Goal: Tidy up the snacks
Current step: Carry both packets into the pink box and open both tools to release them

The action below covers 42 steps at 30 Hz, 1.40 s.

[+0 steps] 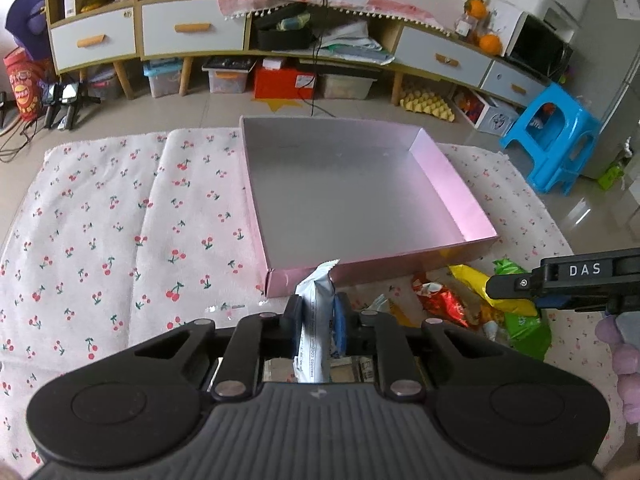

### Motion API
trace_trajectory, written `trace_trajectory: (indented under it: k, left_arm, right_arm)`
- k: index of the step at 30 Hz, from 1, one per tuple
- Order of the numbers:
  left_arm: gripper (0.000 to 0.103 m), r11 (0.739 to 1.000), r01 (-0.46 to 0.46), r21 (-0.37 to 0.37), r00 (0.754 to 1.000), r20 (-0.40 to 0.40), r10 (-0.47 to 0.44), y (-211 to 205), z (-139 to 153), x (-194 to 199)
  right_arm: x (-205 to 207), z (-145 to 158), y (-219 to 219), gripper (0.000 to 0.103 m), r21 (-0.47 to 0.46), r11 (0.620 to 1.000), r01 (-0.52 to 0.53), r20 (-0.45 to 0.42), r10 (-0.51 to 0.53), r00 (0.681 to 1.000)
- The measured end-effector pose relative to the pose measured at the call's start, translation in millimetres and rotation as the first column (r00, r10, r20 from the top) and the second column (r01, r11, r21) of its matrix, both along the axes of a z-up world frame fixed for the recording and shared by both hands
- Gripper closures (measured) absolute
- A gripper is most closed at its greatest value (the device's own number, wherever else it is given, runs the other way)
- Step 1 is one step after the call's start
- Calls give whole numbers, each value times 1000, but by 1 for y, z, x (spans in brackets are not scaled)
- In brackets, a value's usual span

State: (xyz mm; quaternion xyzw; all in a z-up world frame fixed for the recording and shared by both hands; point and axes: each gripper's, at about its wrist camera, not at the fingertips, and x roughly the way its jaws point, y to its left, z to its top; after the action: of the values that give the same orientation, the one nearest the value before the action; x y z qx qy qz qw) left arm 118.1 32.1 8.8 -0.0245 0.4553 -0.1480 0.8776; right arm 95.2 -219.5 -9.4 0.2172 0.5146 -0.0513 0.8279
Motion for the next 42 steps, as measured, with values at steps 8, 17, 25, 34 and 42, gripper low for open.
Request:
trace_trajectory:
  k: [8, 17, 25, 34, 42]
  left_arm:
    - [90, 999, 4, -52, 999, 45, -1, 0, 16, -5]
    - [90, 988, -65, -141, 991, 107, 81, 3, 26, 7]
    - [90, 956, -194, -218, 967, 120, 224, 3, 1, 38]
    - [91, 949, -245, -199, 941, 186, 282, -4, -12, 46]
    - [91, 958, -254, -130, 930, 241, 279, -9, -19, 48]
  right_arm:
    - [-11, 25, -1, 52, 90, 996, -7, 72, 1, 997]
    - [1, 38, 3, 52, 160, 987, 10, 157, -36, 987]
    - [30, 9, 11, 52, 212, 976, 42, 203, -87, 975]
    - [51, -11, 11, 52, 142, 989, 46, 242, -80, 967]
    - [51, -21, 11, 51, 84, 995, 47, 235, -65, 970]
